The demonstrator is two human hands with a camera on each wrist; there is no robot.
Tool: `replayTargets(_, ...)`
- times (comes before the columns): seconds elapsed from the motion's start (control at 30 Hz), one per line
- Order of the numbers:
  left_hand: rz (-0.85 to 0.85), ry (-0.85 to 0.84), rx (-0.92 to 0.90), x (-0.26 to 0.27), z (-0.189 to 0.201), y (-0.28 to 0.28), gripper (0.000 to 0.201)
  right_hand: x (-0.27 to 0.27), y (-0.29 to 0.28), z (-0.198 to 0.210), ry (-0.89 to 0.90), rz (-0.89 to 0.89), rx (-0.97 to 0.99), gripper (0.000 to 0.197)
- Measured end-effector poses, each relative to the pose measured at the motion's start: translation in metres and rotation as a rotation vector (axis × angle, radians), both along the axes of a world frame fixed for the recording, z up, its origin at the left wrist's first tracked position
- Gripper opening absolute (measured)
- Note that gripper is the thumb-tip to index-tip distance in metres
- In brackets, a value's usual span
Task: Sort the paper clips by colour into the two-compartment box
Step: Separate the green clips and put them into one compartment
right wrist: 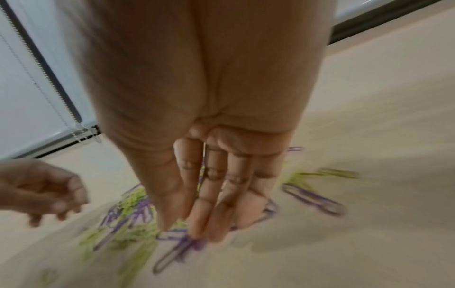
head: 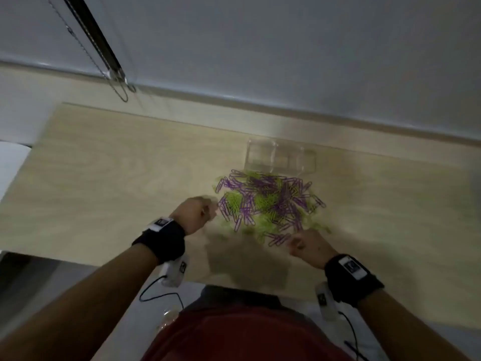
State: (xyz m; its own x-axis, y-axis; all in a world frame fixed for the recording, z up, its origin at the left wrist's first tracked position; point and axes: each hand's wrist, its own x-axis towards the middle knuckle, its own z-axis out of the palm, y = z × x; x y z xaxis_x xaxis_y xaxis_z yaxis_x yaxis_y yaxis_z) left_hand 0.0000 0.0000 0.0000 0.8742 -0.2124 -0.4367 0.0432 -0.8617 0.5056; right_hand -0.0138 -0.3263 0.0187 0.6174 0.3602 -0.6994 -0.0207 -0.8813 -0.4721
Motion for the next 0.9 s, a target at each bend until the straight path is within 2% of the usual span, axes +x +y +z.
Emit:
replayTargets(0.07,0.029,-0.09,-0.056,0.016,-0.007,-0.012,0.014,0.018,0.021,-0.009,-0.09,-0.064,0.051,0.012)
replayTargets(0.27,0.0,-0.077,0.023,0.042,-0.034,-0.042,0.056,0.062,0.094,-0.026,-0.382,-0.029,0.213,0.023)
replayTargets(0.37,0.017,-0.076,0.049,0.049,-0.039,-0.051,0.06,0.082,0.111,-0.031,-0.426,-0.058,0.138,0.028)
replayTargets(0.5,0.005,-0.082,0.083,0.058,-0.039,-0.051,0.05,0.097,0.098,-0.032,-0.366,-0.158,0.047,0.02)
replayTargets(0.6,-0.032,-0.092,0.121,0.063,-0.037,-0.051,0.036,0.092,0.086,-0.039,-0.34,-0.1,-0.001,0.015)
replayTargets(0.73,-0.055,-0.099,0.163,0.068,-0.03,-0.057,0.023,0.088,0.083,-0.049,-0.4,-0.027,-0.033,0.024)
replayTargets(0.83,0.011,-0.055,0.126,0.071,-0.027,-0.057,0.015,0.089,0.082,-0.046,-0.406,-0.045,-0.01,0.017)
replayTargets(0.9,0.113,-0.032,0.006,0.072,-0.027,-0.053,0.008,0.089,0.078,-0.045,-0.379,-0.076,0.011,0.011)
